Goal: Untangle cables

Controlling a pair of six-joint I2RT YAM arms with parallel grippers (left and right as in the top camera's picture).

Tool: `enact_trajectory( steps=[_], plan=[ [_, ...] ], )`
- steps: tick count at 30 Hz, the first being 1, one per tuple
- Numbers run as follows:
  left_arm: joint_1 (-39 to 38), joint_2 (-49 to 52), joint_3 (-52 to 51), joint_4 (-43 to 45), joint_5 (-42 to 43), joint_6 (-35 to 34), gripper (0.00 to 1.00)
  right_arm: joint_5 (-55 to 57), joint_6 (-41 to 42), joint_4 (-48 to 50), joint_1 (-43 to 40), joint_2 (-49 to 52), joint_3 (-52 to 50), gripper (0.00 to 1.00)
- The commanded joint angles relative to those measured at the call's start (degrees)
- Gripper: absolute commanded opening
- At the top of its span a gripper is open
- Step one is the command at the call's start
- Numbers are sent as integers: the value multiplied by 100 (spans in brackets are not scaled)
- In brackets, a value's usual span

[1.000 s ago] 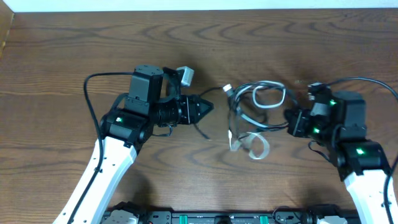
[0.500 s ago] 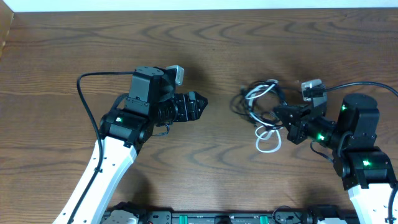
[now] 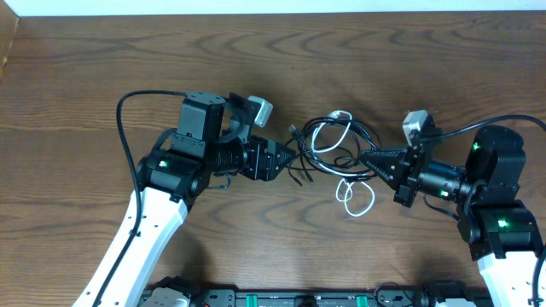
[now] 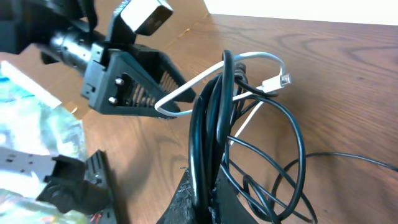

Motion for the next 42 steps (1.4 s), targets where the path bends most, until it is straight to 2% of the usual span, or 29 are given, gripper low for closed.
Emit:
enact_trajectory(
  steps=[1,9,13,20,25,34,36,40,42],
  plan=[
    [17,-83,63,52,195,542,76,-376,-151,13,-15,-72,2,1],
    [17,-83,63,675,229,920,76,-455,-153,-57,-15,-61,2,1],
    [17,-83,63,979,802,918,76,-282,-125,-251,-15,24,2,1],
    [-50,-90,63,739,1056,925,79,214,260,-474,-15,273,2,1],
    [-468,-146,63,745,1021,1069,79,249,258,-470,-15,332,2,1],
    [-1786,-170,63,767,-1665,1067,79,275,258,-476,-15,352,2,1],
    [-1998,-170,63,815,-2098,1027,78,275,260,-479,-15,352,2,1],
    [-2323,-168,63,931,-2975,1025,69,273,262,-481,-9,352,2,1],
    [-2358,-168,63,1001,-3049,1027,69,273,262,-507,-9,352,2,1]
  ],
)
